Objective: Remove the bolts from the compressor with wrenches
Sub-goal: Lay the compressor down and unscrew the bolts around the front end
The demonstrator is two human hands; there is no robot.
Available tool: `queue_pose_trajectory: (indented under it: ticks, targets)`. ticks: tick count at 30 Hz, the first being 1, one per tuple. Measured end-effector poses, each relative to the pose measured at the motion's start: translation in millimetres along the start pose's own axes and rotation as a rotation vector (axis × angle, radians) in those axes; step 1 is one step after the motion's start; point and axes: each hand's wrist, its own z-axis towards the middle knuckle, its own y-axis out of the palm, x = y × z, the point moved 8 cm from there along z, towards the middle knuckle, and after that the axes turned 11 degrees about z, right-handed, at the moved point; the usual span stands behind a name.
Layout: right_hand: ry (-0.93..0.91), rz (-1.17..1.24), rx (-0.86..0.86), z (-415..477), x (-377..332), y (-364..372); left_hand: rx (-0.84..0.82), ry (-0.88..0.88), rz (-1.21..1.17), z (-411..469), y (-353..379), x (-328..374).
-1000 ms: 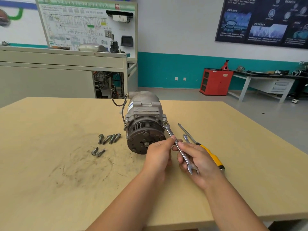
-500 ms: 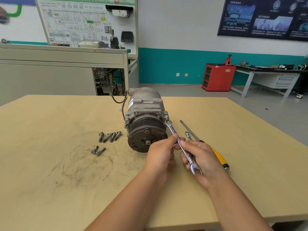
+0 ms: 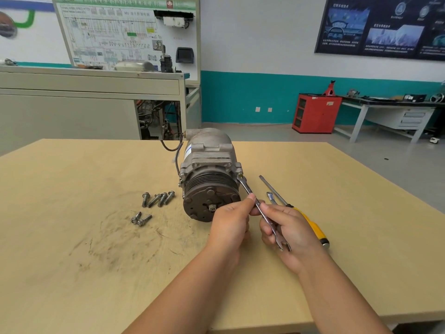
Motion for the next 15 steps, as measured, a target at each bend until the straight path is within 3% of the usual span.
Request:
queue_pose_trajectory:
  ticks: [15]
  targets:
    - [0.065,0.003,-0.011,2.3,6.0,1.1,0.005,0.038,0.012,1.2,0.5,5.9]
